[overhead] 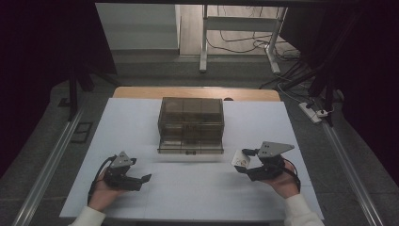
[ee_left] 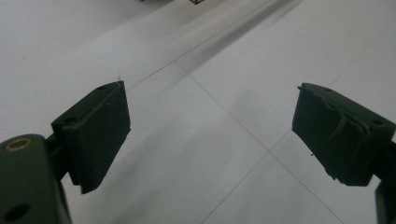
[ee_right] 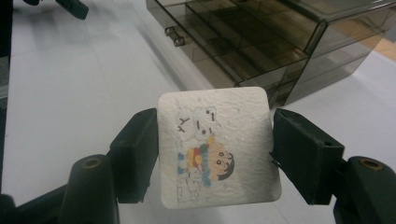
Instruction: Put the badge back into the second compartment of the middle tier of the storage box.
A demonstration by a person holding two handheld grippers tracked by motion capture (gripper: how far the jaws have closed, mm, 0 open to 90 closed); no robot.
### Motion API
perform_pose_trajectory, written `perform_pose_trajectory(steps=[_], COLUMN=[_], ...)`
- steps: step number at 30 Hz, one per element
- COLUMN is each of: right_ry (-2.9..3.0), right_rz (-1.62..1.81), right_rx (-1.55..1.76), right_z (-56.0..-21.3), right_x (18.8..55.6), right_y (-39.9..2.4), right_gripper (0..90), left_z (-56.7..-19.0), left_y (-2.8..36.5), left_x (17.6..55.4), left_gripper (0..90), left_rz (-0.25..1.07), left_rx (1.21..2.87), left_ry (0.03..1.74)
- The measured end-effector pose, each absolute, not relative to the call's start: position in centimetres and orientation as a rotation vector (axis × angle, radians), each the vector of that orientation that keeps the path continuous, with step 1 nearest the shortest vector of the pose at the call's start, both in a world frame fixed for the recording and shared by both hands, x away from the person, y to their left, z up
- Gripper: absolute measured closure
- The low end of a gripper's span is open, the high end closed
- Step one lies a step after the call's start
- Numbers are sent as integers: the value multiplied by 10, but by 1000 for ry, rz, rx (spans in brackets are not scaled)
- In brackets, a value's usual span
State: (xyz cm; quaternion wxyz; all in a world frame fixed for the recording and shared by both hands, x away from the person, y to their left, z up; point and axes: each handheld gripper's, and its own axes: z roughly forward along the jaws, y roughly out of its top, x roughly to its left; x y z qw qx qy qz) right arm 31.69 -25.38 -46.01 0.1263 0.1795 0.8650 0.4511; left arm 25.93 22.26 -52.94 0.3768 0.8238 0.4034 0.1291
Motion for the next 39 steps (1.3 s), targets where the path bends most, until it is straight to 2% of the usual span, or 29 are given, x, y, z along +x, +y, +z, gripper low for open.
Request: perform_pose_trajectory(steps=[11, 24, 39], right_ry=[2465, 2441, 2431], right_rz=[1362, 1382, 1416], right_rx=[527, 512, 513], right_z=[-451, -431, -424], right_x=[318, 339, 352], right_y=[-252, -229, -211], right_gripper=[329, 329, 329], left_z=[-529, -528, -529], left_y=[223, 222, 221], left_x=[259, 259, 259], left_gripper=[116, 115, 116], left_rz=[335, 337, 337], left_rx=[2101, 2104, 2105], left_ry=[1037, 1038, 1036])
